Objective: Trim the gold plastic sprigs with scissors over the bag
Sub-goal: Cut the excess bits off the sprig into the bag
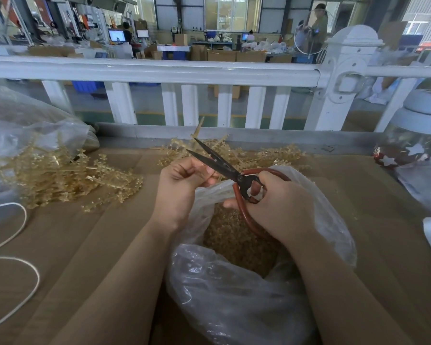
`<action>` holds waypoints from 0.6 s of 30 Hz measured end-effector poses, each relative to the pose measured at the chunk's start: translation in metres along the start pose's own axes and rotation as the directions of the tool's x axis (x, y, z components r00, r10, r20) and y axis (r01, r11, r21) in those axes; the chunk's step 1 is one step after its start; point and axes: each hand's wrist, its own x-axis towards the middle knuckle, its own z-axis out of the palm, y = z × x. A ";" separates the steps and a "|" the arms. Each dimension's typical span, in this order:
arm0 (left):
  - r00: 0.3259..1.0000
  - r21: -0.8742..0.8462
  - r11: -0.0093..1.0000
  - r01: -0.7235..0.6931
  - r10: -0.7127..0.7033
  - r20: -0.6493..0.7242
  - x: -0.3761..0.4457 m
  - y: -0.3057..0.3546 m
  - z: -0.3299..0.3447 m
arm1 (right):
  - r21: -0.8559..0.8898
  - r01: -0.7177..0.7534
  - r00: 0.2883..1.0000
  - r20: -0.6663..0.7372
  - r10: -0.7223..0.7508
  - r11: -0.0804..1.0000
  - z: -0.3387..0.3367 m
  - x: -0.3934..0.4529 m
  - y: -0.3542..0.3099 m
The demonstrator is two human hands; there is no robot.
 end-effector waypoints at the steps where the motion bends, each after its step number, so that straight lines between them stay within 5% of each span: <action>1: 1.000 -0.001 1.000 0.001 -0.001 -0.001 0.000 0.000 0.000 | -0.003 0.002 1.000 -0.004 -0.002 1.000 0.000 0.000 0.000; 18: 0.998 0.162 0.985 -0.052 0.048 0.030 -0.004 0.006 0.007 | 0.036 0.038 0.999 -0.026 -0.037 0.999 -0.004 -0.001 0.000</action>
